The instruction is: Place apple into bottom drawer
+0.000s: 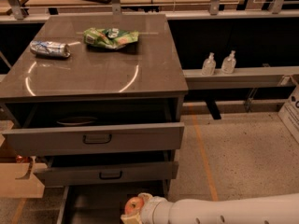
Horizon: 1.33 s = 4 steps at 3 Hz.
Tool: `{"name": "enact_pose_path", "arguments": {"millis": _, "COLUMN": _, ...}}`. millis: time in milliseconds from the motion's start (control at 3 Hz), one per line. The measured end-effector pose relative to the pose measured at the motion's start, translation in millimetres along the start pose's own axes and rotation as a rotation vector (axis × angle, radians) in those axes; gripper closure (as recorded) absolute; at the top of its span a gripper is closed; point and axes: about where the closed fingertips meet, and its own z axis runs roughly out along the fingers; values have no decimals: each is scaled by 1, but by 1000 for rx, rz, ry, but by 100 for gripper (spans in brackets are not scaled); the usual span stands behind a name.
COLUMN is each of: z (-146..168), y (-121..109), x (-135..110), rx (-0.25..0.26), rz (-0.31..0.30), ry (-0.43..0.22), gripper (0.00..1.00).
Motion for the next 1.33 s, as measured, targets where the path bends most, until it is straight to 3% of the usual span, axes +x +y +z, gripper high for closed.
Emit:
{"name": "enact_pose_path", "arguments": {"millis": 667, "z": 52, "y": -61, "x": 21, "rx": -26, "rz": -25, "ry": 16, "gripper": 100}}
{"name": "enact_pose_path", "arguments": {"millis": 1000, "z": 80, "y": -83, "x": 34, "rx": -102, "rz": -67, "ry": 6, "gripper": 100}}
{"name": "enact_pose_path", "arguments": {"millis": 1333, "z": 82, "y": -71, "x": 29, "rx": -186, "rz": -65, "ry": -9, "gripper": 100}}
